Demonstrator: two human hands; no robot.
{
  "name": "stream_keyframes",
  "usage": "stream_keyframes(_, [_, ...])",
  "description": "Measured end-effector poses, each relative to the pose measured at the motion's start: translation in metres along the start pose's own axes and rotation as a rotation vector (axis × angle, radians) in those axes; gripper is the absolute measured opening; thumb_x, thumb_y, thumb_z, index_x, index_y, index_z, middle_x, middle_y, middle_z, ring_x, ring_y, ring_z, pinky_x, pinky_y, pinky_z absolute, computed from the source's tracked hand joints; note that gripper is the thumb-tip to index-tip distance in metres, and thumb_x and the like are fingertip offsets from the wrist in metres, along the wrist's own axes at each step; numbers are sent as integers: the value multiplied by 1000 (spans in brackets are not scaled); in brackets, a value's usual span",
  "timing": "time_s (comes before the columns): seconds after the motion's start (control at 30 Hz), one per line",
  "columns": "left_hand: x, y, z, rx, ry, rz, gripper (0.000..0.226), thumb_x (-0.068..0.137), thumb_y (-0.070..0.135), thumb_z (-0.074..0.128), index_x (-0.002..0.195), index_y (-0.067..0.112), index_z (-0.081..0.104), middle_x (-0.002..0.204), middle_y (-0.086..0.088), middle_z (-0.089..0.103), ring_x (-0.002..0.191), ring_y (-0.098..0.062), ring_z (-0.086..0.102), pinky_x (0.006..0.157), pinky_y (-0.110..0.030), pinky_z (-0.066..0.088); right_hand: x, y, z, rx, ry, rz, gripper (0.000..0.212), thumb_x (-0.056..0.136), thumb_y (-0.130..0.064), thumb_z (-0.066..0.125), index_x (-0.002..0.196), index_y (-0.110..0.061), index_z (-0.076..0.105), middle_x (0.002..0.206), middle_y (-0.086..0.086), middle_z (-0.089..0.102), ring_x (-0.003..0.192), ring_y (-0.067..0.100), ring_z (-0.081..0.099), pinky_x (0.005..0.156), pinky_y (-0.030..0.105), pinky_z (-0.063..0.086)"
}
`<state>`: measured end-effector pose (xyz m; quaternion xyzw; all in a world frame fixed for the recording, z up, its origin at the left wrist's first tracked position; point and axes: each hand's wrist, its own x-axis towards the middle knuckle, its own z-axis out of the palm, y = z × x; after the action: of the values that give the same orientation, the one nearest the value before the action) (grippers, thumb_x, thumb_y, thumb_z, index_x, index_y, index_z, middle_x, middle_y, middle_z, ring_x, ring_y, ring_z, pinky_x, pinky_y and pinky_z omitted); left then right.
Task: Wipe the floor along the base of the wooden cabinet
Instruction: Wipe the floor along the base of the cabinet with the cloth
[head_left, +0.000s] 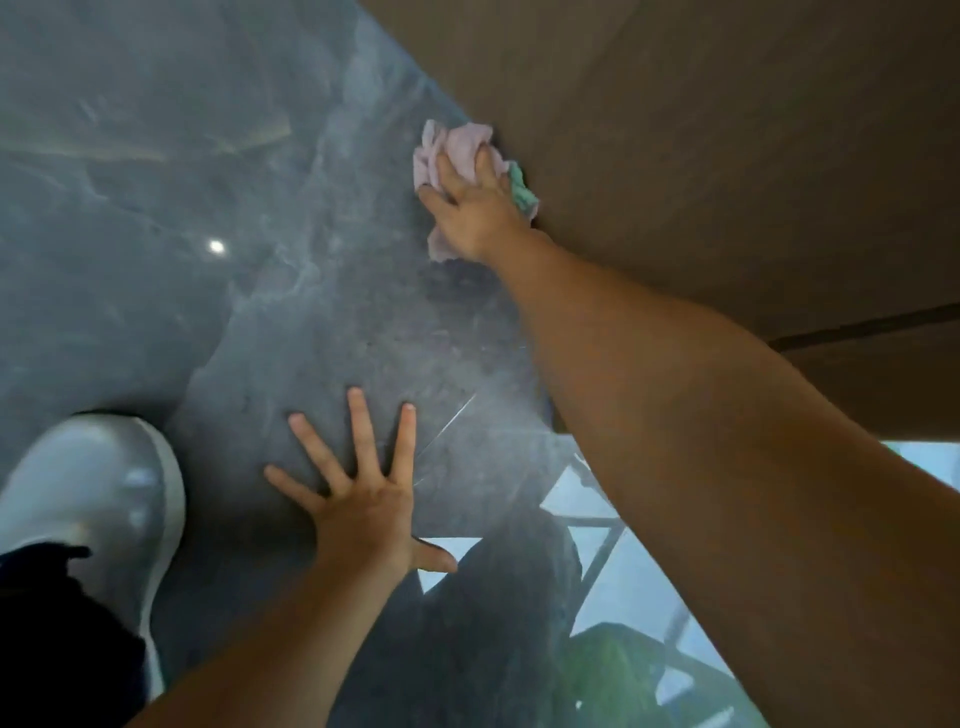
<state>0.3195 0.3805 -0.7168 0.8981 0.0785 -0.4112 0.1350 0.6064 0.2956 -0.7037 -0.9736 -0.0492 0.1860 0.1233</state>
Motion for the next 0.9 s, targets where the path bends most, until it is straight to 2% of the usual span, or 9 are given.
stream_keyframes(0.1, [-1,-1,-3,-8,13,-4,170,14,92,61,133,34,-46,142,-16,-57,123,-63,-46,81,-85,-22,-62,7,21,-76,118,52,61,96,-56,38,152,-38,21,164,16,6,147,41,15,117,51,25])
stream_keyframes(0.2, [-4,0,-7,-25,11,21,166,18,93,61,132,36,-47,141,-15,-57,121,-62,-48,80,-84,-25,-178,17,61,-61,76,148,69,93,-58,39,153,-36,14,163,21,-1,147,45,12,115,53,28])
stream_keyframes(0.33, [-10,2,-4,-64,88,-15,131,67,75,59,122,39,-54,139,-13,-60,122,-61,-48,96,-89,-7,-300,18,96,47,-42,298,74,85,-68,30,149,-39,7,162,22,-4,149,44,3,114,59,29])
stream_keyframes(0.4, [-9,3,-4,-69,115,-26,126,73,70,57,118,39,-57,136,-12,-63,119,-60,-51,97,-88,-6,-311,11,97,66,-79,328,75,83,-71,29,147,-40,7,162,21,-4,149,43,-1,115,58,28])
stream_keyframes(0.43, [-9,3,-5,-66,109,-22,129,68,74,57,120,39,-56,136,-12,-63,119,-60,-52,96,-89,-8,-299,11,92,71,-73,313,75,84,-71,30,147,-38,9,162,22,-2,148,45,0,116,58,25])
stream_keyframes(0.57, [-7,0,-9,-52,47,32,165,19,92,60,132,38,-46,140,-14,-58,120,-61,-50,79,-81,-30,-175,11,58,22,33,181,72,91,-61,41,152,-33,16,163,21,-5,146,49,0,117,58,13])
stream_keyframes(0.67, [-3,-1,-1,-15,34,11,170,13,92,61,134,37,-45,146,-14,-53,124,-62,-45,81,-82,-29,-80,-5,43,108,40,340,83,86,-72,39,154,-35,10,162,15,-18,144,51,-9,115,62,1])
stream_keyframes(0.73, [1,-3,4,3,19,3,171,10,93,58,135,36,-43,147,-14,-51,126,-62,-43,82,-84,-25,-59,-23,49,106,28,401,92,81,-79,36,154,-36,1,160,13,-28,143,53,-17,114,64,-4])
stream_keyframes(0.9, [2,-3,1,-3,5,-2,171,7,95,54,132,37,-46,143,-14,-56,122,-62,-47,83,-86,-20,-92,-18,44,-48,-25,252,88,83,-76,38,152,-41,-3,160,14,-26,142,55,-15,112,68,6])
